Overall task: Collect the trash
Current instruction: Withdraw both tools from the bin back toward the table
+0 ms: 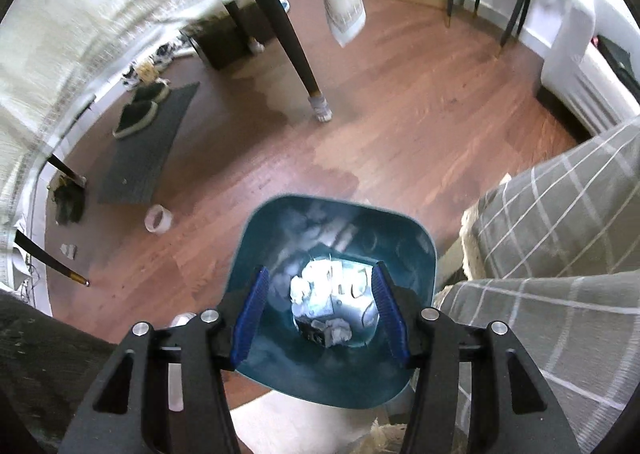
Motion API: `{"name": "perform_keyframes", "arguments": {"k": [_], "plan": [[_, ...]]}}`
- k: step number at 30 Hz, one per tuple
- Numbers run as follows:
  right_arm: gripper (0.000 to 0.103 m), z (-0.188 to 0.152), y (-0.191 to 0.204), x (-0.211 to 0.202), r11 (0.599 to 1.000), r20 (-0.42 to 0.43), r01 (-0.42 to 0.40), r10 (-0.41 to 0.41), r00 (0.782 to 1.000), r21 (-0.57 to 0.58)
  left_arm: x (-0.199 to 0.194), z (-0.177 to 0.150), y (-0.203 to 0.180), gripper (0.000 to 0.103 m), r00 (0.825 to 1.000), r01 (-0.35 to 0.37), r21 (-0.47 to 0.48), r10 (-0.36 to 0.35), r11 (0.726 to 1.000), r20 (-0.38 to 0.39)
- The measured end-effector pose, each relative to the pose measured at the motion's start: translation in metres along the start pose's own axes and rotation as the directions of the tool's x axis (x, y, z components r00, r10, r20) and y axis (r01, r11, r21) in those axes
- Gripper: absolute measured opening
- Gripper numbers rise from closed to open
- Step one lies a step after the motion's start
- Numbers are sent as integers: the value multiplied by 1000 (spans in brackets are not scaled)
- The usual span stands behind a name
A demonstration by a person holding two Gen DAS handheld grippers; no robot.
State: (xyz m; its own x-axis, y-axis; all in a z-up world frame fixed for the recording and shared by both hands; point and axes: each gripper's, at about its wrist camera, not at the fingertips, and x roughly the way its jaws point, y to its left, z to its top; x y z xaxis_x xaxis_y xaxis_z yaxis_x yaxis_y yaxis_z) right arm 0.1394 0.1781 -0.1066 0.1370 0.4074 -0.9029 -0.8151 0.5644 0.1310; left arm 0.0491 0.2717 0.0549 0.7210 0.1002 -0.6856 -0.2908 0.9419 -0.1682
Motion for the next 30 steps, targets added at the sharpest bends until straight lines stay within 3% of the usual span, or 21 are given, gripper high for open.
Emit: {"name": "perform_keyframes", "arguments": {"k": [11,22,30], "plan": [[53,7,-11,-81,1000,185,17,-17,983,3,1,11,-11,52,999,-8,3,8,1000,33],[53,-9,-47,-137,996,282,71,-83,956,53,14,9,-39,62,1000,11,34,-12,999,21],[52,-30,-91,-160,985,304,108,-145,941,134,30,6,-68,64,999,50,66,-50,997,9]]}}
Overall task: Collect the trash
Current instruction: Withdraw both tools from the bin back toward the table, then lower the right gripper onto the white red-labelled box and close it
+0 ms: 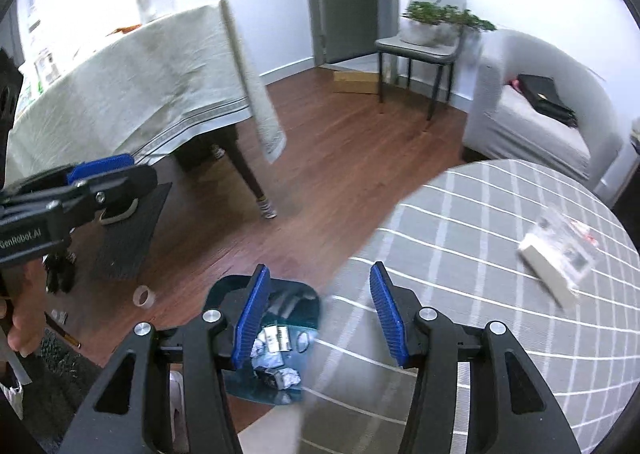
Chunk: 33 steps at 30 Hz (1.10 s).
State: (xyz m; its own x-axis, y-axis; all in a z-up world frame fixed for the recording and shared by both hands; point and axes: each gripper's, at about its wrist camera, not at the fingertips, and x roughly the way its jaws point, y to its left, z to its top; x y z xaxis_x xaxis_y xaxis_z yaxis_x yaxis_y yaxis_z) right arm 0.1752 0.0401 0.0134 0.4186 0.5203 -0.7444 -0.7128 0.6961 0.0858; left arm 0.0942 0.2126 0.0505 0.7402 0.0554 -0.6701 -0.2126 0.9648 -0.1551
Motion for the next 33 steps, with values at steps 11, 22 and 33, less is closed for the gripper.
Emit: {"name": "perform_keyframes", "arguments": {"k": [11,22,33], "plan": [[50,-14,-55,-29,996,17,66,-68,998,61,21,-5,-48,65,999,43,54,-42,998,-19],[50,-17,-122,-79,959,124,73,-110,986,272,43,-12,-97,67,993,109,40,-106,993,-60],[49,-23,-169,-64,933,79,164,-199,977,319,55,5,-130,71,989,148,105,-144,983,-45]]}}
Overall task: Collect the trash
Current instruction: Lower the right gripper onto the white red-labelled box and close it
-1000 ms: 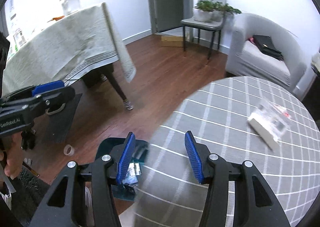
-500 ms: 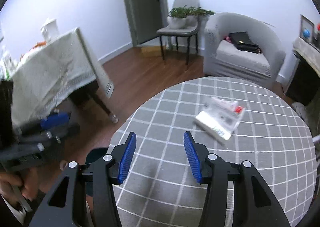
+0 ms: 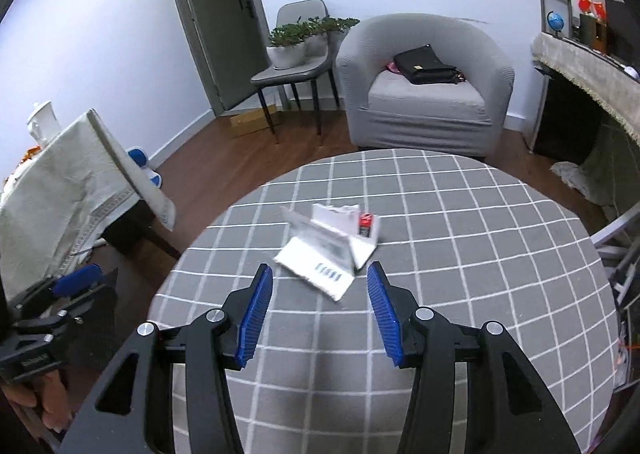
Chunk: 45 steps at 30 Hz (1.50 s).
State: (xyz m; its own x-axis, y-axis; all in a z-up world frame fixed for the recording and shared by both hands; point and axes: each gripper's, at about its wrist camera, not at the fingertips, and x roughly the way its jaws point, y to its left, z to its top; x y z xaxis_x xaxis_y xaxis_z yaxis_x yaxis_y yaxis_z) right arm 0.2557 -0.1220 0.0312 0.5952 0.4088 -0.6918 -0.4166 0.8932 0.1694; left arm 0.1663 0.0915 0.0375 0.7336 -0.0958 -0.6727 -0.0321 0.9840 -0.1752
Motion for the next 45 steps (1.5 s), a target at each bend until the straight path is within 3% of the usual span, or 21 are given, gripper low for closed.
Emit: {"name": "perform_keyframes", "arguments": {"k": [7,12,15,21,32,40,45], "plan": [[34,7,-11,30,997,-40,-9,6,999,-80,12,-2,0,72,1000,24,39,-24,999,-6],[31,14,-3,39,987,-27,-24,20,999,-161,27,-11,15,72,997,28,-1,-28,1000,-73],[31,21,5,46,978,-28,-28,23,999,-205,32,-14,21,72,992,75,-66,-81,995,-98],[27,28,13,72,958,-80,-20,-3,997,-286,31,-13,17,72,991,88,-70,-94,994,-97],[19,22,12,81,956,-142,-83,43,989,-283,36,-20,-9,72,991,86,36,-81,996,-110],[2,22,16,82,959,-152,-126,89,984,-254,36,-18,-16,72,985,132,12,-129,991,-111],[1,18,22,76,954,-146,-136,100,984,-266,36,-17,-11,72,978,174,-39,-177,984,-107]]}}
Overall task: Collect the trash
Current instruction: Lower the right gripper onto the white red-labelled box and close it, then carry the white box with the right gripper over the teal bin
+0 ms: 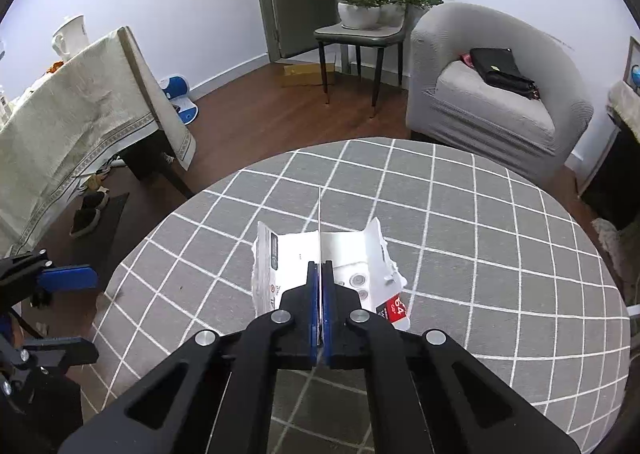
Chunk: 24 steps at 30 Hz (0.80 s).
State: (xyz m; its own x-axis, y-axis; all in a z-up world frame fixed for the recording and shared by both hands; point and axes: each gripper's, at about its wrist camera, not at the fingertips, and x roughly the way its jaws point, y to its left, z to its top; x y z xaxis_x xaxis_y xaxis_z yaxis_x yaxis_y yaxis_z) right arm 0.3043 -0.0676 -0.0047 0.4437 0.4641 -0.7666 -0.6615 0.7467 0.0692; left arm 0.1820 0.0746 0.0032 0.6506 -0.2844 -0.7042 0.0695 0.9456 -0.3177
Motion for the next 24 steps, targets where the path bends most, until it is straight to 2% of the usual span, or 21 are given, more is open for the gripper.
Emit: {"name": "perform_keyframes", "arguments": {"k": [3,6,8,13,17,20,24], "plan": [[1,-2,7,-12,999,32,24,-23,999,-35,-1,2,5,72,1000,13,-34,-13,999,7],[1,-7,19,-27,985,79,126,-117,990,-120,-2,3,9,72,1000,3,-44,-2,999,15],[1,-10,23,-36,977,105,151,-137,985,-147,-2,5,11,72,1000,3,-53,-3,999,16],[1,-16,18,-55,983,140,120,-100,985,-140,-4,7,12,72,999,34,-84,-31,996,27],[2,-25,23,-62,983,149,104,-82,986,-149,-6,10,14,73,994,107,-133,-103,985,37],[2,-31,38,-67,978,165,109,-79,983,-178,-8,12,17,73,985,170,-186,-165,968,45],[2,-35,59,-71,970,181,105,-66,981,-219,-10,13,21,73,976,218,-254,-212,942,52]]}}
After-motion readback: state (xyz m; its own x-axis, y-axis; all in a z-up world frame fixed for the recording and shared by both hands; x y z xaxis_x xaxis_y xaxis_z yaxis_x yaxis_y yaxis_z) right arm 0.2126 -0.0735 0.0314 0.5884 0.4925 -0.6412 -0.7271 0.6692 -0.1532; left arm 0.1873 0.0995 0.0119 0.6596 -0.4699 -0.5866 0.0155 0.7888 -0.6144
